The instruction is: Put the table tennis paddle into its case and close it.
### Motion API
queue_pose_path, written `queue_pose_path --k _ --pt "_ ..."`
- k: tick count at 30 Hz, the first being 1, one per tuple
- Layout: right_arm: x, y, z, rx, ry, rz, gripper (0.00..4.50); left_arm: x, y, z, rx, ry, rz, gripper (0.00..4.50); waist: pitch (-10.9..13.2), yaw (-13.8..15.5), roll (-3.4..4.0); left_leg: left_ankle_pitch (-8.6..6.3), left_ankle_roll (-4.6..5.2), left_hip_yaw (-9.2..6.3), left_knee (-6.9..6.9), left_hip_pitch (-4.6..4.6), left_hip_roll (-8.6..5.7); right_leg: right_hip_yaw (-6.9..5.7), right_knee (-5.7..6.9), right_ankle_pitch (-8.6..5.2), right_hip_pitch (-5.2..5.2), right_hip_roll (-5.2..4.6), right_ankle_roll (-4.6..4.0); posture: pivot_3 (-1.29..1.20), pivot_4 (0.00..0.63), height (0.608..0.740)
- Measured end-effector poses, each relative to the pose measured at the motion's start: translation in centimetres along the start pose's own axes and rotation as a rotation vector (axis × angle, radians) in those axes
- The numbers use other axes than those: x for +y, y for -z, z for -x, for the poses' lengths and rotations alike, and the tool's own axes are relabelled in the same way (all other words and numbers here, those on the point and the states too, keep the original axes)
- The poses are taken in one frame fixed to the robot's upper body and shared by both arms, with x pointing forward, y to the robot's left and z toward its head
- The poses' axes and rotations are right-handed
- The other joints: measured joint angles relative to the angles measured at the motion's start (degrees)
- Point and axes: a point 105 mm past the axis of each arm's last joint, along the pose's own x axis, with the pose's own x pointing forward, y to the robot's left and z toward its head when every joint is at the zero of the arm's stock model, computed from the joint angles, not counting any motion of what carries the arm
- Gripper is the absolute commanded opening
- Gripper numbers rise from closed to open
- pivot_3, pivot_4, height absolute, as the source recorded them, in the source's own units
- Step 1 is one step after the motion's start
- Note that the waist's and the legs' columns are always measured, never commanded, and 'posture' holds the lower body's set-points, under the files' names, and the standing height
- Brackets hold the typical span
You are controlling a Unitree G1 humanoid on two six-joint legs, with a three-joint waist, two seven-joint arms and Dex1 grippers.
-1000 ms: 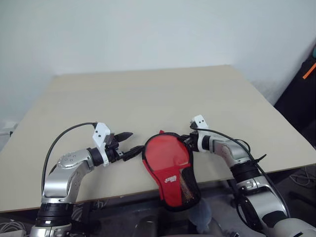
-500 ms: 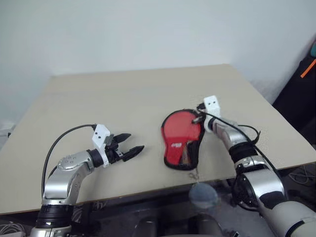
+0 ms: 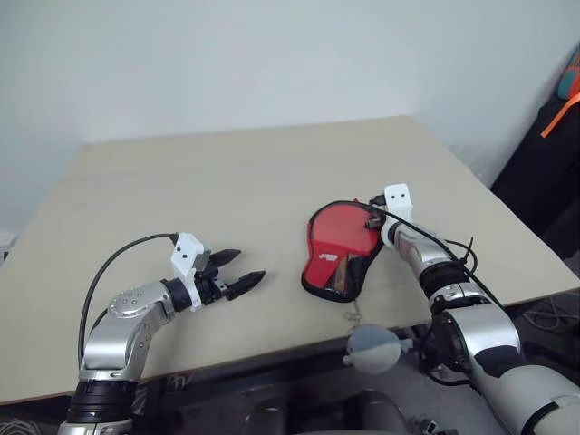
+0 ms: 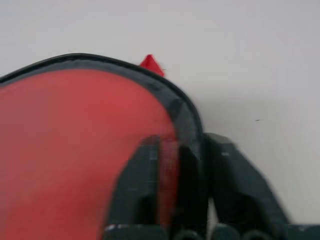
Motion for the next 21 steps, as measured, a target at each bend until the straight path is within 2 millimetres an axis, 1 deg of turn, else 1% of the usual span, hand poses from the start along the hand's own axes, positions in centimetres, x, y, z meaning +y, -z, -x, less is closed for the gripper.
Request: queue_pose_path --k 2,3,5,6,9,12,14,17,19,21 --pt "0.1 -0.3 0.1 -0.009 -0.021 0.001 3.28 0.0 0.0 0.0 0.001 -0.003 -0.002 4.50 0.00 0.00 0.00 -0.01 -0.02 0.03 0.00 0.00 0.04 0.04 0.00 0.00 -0.02 0.04 0.00 0.00 0.000 0.706" --pt "0.2 -0.6 0.1 -0.020 -0.034 0.001 3.59 0.0 0.0 0.0 0.001 -0.004 -0.002 4.50 0.00 0.02 0.00 -0.01 -0.02 0.03 0.00 0.00 0.04 0.05 0.00 0.00 -0.03 0.05 -0.01 0.00 0.000 0.706" --pt "0.2 -1.4 0.5 -0.046 -0.079 -0.007 4.34 0.0 0.3 0.3 0.006 -0.009 -0.003 4.50 0.00 0.06 0.00 -0.01 -0.02 0.03 0.00 -0.01 0.05 0.06 -0.01 0.00 -0.03 0.04 -0.01 0.00 0.000 0.706" --pt "0.0 -1.9 0.9 -0.059 -0.108 -0.015 4.47 0.0 0.6 0.6 0.015 -0.015 -0.002 4.50 0.00 0.07 0.00 -0.02 -0.03 0.03 0.00 0.00 0.05 0.09 -0.01 0.00 -0.03 0.04 -0.01 0.00 0.000 0.706" --pt "-0.7 -2.7 2.6 -0.092 -0.185 -0.017 4.47 0.0 1.5 2.0 0.040 -0.042 0.005 4.50 0.00 0.09 0.00 -0.04 -0.05 -0.07 0.00 -0.01 0.09 0.10 -0.03 0.00 -0.08 0.04 -0.01 0.00 0.000 0.706" --pt "-1.0 -2.2 4.8 -0.081 -0.280 -0.009 4.47 -0.1 2.1 3.6 0.039 -0.070 0.015 4.50 0.00 0.10 0.00 -0.05 -0.05 -0.21 0.01 -0.01 0.13 0.15 -0.02 0.00 -0.13 0.04 -0.02 0.00 0.000 0.706" --pt "-0.4 -2.3 6.5 -0.087 -0.373 -0.006 4.47 -0.2 2.0 4.6 0.015 -0.079 0.023 4.50 0.00 0.11 0.00 -0.07 -0.05 -0.24 0.01 -0.03 0.15 0.16 -0.02 0.02 -0.19 0.03 -0.05 0.00 0.000 0.706" --pt "1.0 -3.6 9.3 -0.129 -0.524 0.019 4.47 0.3 2.0 6.1 0.011 -0.126 0.011 4.50 0.00 0.12 0.00 -0.10 -0.06 -0.28 0.01 -0.03 0.21 0.14 -0.03 0.02 -0.20 0.07 -0.06 0.00 0.000 0.706" --pt "1.4 -4.0 10.4 -0.138 -0.579 0.042 4.47 0.6 2.2 6.9 0.016 -0.154 0.017 4.50 0.00 0.21 -0.01 -0.14 -0.03 -0.29 0.01 -0.01 0.22 0.13 -0.04 0.01 -0.19 0.07 -0.07 0.00 0.000 0.706" --pt "2.0 -3.7 11.2 -0.124 -0.632 0.063 4.47 0.7 2.3 7.2 0.012 -0.178 0.020 4.50 0.00 0.56 -0.03 -0.17 0.01 -0.29 0.04 -0.01 0.22 0.13 -0.05 0.01 -0.19 0.07 -0.07 0.00 0.000 0.706"
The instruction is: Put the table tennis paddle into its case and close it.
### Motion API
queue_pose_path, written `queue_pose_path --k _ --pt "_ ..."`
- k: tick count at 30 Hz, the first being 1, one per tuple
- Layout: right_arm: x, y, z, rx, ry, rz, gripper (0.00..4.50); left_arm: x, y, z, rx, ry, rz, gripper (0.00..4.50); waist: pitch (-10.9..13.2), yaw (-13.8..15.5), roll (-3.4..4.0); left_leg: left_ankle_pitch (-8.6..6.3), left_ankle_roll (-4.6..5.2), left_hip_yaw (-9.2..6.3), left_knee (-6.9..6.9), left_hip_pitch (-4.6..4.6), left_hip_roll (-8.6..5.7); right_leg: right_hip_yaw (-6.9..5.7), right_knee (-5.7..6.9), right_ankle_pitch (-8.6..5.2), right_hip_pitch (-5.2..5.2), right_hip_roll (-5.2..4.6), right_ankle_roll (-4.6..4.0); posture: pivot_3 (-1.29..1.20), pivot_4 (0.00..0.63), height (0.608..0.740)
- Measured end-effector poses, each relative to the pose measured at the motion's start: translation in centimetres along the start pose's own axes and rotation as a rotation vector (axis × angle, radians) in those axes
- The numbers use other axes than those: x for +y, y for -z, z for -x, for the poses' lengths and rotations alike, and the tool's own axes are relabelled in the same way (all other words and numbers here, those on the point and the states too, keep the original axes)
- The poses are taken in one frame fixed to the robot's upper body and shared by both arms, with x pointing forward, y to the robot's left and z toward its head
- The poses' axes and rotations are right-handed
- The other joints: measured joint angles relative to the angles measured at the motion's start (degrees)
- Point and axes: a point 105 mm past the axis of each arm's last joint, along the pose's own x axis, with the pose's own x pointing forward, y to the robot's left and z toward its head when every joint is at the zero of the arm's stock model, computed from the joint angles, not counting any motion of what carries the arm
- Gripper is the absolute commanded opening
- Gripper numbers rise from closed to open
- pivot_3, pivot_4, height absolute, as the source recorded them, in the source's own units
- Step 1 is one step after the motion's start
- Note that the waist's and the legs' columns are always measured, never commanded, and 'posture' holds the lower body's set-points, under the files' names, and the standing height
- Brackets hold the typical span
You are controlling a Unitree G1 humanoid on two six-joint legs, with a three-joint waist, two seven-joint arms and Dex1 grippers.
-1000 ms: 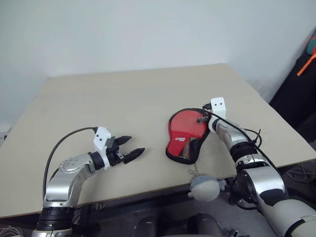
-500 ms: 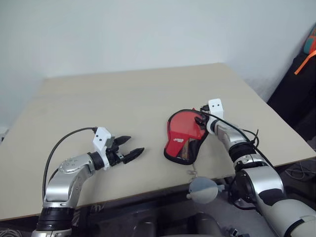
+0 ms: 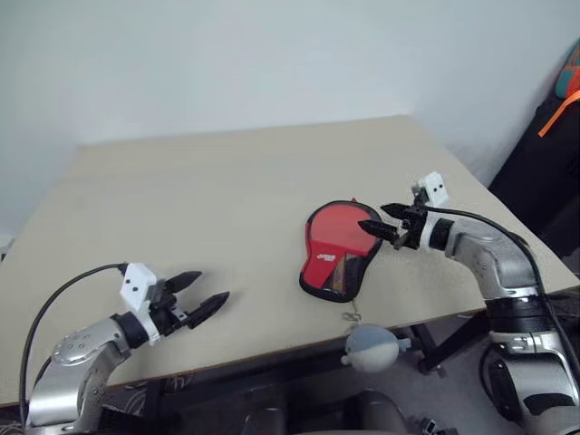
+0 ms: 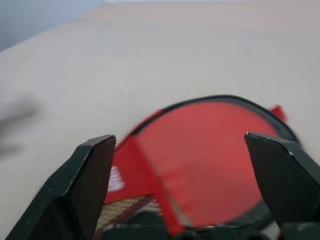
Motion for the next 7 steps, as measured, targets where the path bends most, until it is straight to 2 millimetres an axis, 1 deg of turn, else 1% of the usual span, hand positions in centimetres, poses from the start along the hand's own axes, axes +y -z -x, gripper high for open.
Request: queue_pose_path --k 5,7 --pt "2.0 2.2 -0.9 0.072 -0.099 -0.029 4.47 -1.3 -0.1 -0.1 -0.047 -0.005 0.030 4.50 0.00 0.11 -0.05 -0.02 0.04 0.01 0.06 -0.02 -0.02 0.00 0.00 0.02 0.01 -0.03 -0.03 0.00 0.000 0.706" --pt "2.6 2.6 -1.2 0.073 -0.121 -0.054 4.47 -1.7 0.2 0.0 -0.060 -0.014 0.057 4.50 0.01 0.11 -0.05 -0.02 0.04 0.02 0.06 -0.03 -0.01 0.00 0.02 0.03 0.00 -0.01 -0.03 0.00 0.000 0.706"
